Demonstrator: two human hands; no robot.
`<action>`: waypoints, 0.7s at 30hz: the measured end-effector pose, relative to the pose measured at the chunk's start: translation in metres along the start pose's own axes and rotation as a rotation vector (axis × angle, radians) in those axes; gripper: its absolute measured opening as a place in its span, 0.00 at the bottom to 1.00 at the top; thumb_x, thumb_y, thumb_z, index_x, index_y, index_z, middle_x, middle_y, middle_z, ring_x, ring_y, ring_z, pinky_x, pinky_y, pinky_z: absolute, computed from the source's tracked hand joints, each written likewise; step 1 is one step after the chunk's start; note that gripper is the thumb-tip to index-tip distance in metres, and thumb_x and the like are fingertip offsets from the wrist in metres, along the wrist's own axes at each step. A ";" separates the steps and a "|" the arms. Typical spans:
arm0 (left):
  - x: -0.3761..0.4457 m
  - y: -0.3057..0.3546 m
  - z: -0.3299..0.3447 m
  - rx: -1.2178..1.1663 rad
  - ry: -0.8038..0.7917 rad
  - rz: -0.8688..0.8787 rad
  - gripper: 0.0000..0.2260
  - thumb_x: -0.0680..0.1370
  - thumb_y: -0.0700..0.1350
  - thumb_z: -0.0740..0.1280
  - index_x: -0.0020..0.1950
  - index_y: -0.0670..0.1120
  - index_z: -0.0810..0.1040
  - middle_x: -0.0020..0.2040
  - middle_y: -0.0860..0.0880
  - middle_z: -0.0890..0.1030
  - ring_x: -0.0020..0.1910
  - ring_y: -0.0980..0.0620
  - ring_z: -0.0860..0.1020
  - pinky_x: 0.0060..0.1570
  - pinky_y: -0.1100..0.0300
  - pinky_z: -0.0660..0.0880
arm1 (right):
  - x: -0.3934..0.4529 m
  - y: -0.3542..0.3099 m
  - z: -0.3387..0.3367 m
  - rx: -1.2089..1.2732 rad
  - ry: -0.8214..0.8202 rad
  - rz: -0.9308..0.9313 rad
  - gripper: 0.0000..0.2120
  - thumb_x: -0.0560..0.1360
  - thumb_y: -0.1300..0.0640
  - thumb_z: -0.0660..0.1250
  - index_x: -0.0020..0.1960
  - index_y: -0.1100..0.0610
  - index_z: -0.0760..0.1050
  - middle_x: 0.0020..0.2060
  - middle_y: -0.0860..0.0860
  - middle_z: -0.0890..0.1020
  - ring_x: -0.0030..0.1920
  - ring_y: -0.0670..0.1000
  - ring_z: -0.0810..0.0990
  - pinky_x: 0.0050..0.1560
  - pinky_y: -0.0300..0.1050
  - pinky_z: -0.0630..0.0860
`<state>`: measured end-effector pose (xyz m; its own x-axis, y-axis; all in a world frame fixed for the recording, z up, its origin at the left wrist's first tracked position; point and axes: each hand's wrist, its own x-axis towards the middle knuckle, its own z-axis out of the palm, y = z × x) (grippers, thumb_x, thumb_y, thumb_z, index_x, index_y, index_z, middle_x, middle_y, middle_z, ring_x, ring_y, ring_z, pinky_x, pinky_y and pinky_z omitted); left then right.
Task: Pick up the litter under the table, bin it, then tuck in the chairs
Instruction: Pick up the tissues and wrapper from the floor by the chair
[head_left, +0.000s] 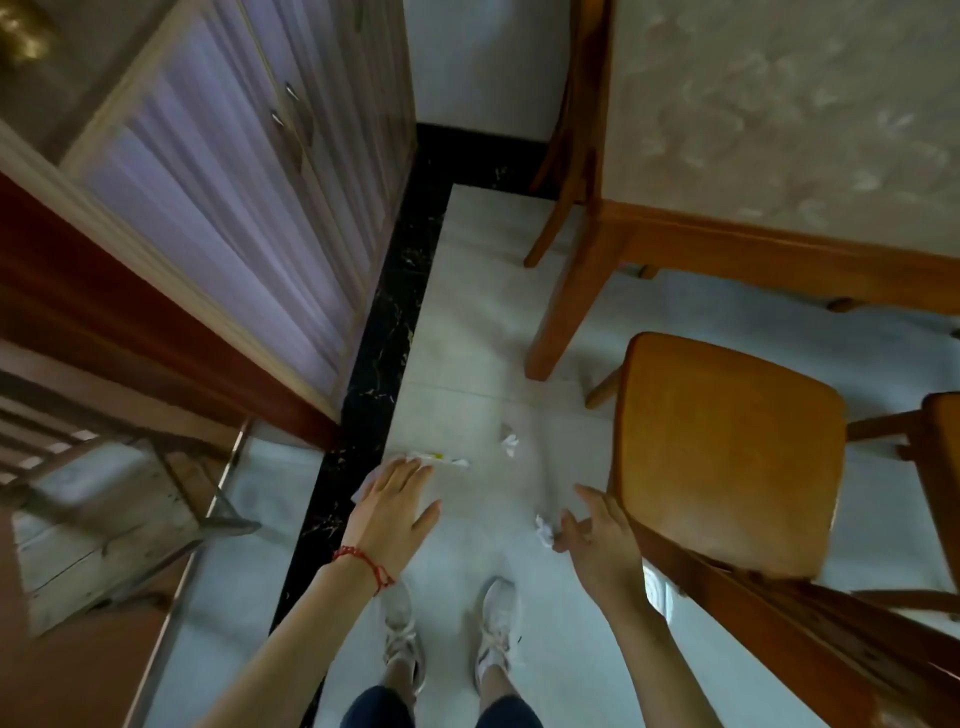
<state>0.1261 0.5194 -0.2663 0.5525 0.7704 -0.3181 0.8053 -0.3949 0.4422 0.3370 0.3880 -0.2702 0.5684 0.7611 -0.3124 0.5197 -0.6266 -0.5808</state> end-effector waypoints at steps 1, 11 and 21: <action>0.004 -0.006 0.009 0.002 -0.018 -0.011 0.22 0.78 0.52 0.59 0.70 0.46 0.63 0.72 0.47 0.64 0.73 0.50 0.58 0.70 0.57 0.57 | 0.003 0.005 0.008 0.006 0.002 0.010 0.18 0.74 0.53 0.65 0.62 0.58 0.72 0.58 0.57 0.78 0.53 0.56 0.78 0.52 0.49 0.78; 0.052 -0.047 0.109 -0.084 -0.088 -0.070 0.22 0.78 0.51 0.59 0.69 0.45 0.64 0.71 0.45 0.66 0.72 0.49 0.61 0.69 0.52 0.62 | 0.042 0.077 0.086 -0.027 -0.097 0.054 0.18 0.74 0.53 0.65 0.63 0.54 0.71 0.60 0.54 0.78 0.59 0.54 0.76 0.57 0.48 0.75; 0.109 -0.104 0.224 -0.123 -0.124 -0.120 0.22 0.78 0.52 0.58 0.70 0.45 0.63 0.72 0.45 0.65 0.72 0.49 0.60 0.69 0.53 0.61 | 0.109 0.158 0.188 -0.046 -0.152 0.072 0.20 0.76 0.49 0.61 0.66 0.53 0.68 0.65 0.54 0.73 0.61 0.55 0.75 0.59 0.52 0.75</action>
<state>0.1513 0.5324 -0.5349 0.4824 0.7377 -0.4723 0.8390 -0.2341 0.4913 0.3611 0.4034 -0.5371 0.5041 0.7284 -0.4641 0.5120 -0.6848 -0.5186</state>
